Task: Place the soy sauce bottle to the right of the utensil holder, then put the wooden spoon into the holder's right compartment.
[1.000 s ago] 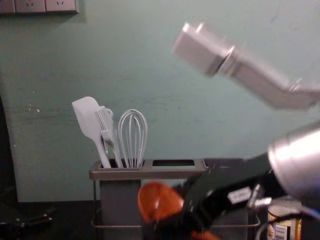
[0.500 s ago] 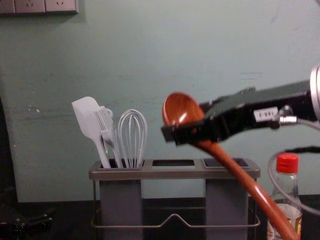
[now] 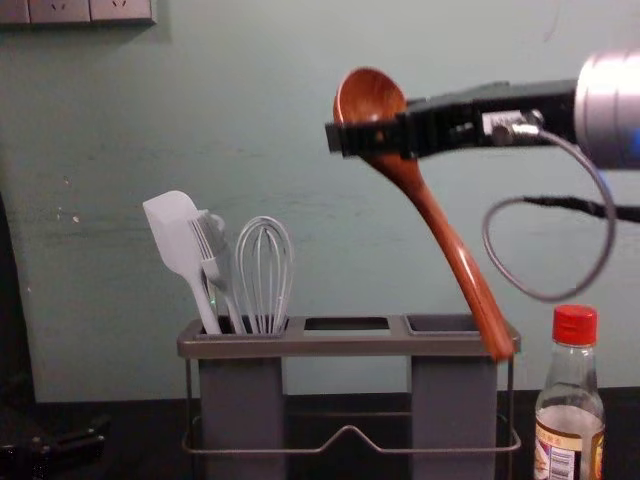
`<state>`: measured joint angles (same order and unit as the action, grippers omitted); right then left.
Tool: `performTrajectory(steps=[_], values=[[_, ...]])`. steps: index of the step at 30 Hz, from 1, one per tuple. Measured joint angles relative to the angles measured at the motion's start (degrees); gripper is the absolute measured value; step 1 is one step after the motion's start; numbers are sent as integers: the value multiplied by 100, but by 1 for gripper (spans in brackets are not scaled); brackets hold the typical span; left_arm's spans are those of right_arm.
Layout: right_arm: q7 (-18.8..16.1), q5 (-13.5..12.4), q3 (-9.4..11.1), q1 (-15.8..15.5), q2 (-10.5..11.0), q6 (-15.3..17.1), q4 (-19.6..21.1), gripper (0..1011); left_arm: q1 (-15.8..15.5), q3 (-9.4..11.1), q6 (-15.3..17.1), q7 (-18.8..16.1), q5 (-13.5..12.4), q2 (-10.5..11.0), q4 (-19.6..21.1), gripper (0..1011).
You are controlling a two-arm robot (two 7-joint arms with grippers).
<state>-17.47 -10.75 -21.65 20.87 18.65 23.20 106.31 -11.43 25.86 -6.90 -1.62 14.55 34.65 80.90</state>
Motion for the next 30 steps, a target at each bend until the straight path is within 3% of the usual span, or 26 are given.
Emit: performTrajectory(steps=[14, 23, 30], values=[[232, 251, 10, 610, -505, -414, -747, 838, 0, 0, 0, 0, 0, 0, 0, 1005], [242, 314, 83, 821, -670, -565, -1265, 838, 0, 0, 0, 0, 0, 0, 0, 1005], [54, 241, 99, 990, -713, -849, -1677, 838, 0, 0, 0, 0, 0, 0, 0, 1005]])
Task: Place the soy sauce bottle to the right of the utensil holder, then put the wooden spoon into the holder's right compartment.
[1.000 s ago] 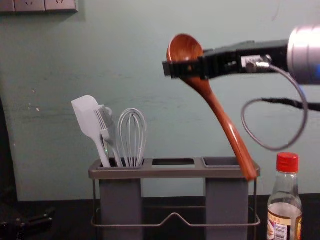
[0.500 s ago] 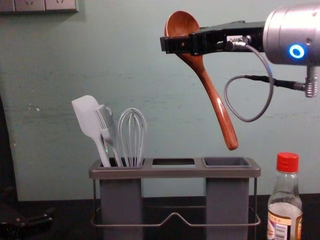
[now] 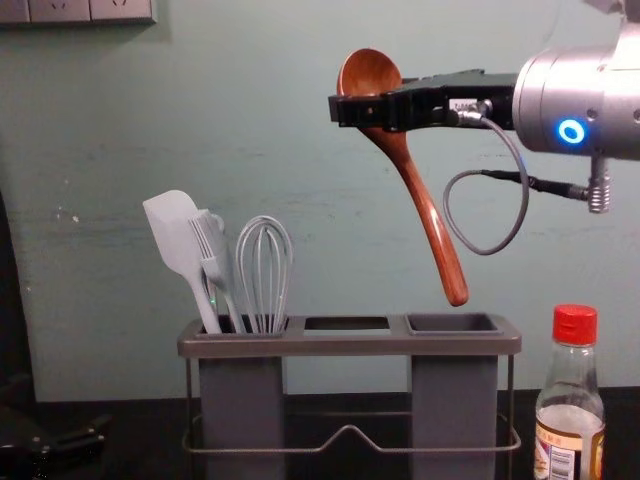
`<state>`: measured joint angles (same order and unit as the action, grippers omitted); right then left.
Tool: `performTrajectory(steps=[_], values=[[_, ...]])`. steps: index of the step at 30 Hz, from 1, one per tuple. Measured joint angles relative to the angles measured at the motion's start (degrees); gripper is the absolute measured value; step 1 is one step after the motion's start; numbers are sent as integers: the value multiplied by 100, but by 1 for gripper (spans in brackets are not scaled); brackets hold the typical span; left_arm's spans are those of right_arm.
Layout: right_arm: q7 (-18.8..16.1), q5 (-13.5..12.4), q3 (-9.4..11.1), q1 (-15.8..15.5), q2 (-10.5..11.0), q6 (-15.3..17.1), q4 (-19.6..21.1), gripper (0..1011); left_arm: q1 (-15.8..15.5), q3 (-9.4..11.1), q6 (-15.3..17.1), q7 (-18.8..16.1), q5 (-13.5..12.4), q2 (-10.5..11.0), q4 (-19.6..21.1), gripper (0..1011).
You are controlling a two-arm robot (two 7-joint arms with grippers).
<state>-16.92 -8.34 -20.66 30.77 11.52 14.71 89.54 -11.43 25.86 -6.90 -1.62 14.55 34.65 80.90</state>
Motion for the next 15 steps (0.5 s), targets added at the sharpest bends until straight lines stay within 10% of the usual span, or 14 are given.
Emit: performTrajectory(steps=[15], values=[[-78, -46, -91, 97, -43, -341, -453, 838, 0, 0, 0, 0, 0, 0, 0, 1005]])
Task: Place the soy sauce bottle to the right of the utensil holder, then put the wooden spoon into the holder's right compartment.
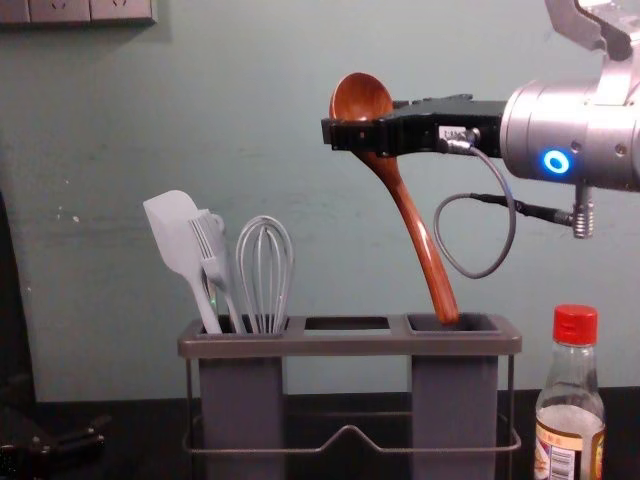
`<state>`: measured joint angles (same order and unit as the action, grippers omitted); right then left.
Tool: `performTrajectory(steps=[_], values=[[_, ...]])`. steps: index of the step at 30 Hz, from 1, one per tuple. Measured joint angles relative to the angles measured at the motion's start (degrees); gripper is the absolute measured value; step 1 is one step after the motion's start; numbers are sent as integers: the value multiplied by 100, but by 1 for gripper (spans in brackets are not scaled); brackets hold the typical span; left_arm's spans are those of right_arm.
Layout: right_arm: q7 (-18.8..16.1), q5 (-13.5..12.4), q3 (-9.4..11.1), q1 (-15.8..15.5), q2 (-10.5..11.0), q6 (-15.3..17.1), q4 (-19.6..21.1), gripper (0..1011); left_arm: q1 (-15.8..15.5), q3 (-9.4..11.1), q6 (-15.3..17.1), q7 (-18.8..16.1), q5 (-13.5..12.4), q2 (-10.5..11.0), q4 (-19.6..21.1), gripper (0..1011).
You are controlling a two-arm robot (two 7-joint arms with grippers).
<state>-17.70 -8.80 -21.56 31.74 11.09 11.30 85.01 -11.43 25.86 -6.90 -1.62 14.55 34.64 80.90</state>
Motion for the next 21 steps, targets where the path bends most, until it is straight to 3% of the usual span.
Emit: performTrajectory(steps=[21], values=[[-5, -32, 21, -270, 90, -125, -71, 838, 0, 0, 0, 0, 0, 0, 0, 1005]])
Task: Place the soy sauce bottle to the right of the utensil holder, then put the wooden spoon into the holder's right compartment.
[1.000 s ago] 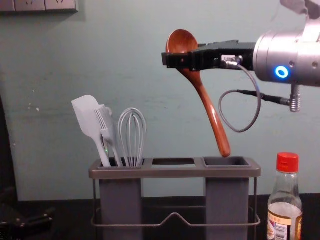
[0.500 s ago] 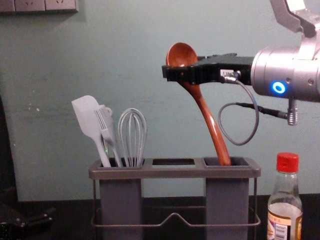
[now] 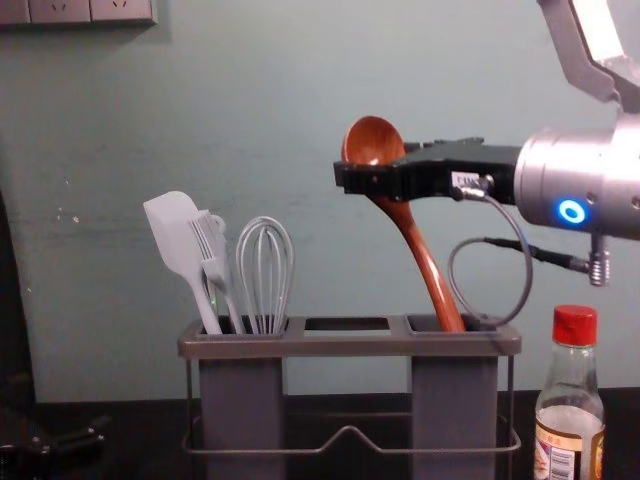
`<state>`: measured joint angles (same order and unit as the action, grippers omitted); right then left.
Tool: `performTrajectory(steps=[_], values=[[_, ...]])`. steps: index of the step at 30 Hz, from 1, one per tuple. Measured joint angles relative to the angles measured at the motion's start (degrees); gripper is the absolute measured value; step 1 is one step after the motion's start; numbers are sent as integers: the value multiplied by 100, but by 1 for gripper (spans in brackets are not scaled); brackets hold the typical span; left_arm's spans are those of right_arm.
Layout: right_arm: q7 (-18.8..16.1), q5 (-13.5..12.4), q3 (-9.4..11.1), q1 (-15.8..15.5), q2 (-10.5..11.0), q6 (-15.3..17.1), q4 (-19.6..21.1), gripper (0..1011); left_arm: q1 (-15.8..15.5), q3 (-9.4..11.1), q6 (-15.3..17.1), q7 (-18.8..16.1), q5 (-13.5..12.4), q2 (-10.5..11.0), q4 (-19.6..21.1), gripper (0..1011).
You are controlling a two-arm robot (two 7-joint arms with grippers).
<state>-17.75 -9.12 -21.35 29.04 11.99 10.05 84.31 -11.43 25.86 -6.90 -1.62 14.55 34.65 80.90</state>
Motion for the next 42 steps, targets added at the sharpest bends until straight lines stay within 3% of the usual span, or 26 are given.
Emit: performTrajectory(steps=[42], values=[[-46, -139, 25, -605, 194, -138, 113, 838, 0, 0, 0, 0, 0, 0, 0, 1005]])
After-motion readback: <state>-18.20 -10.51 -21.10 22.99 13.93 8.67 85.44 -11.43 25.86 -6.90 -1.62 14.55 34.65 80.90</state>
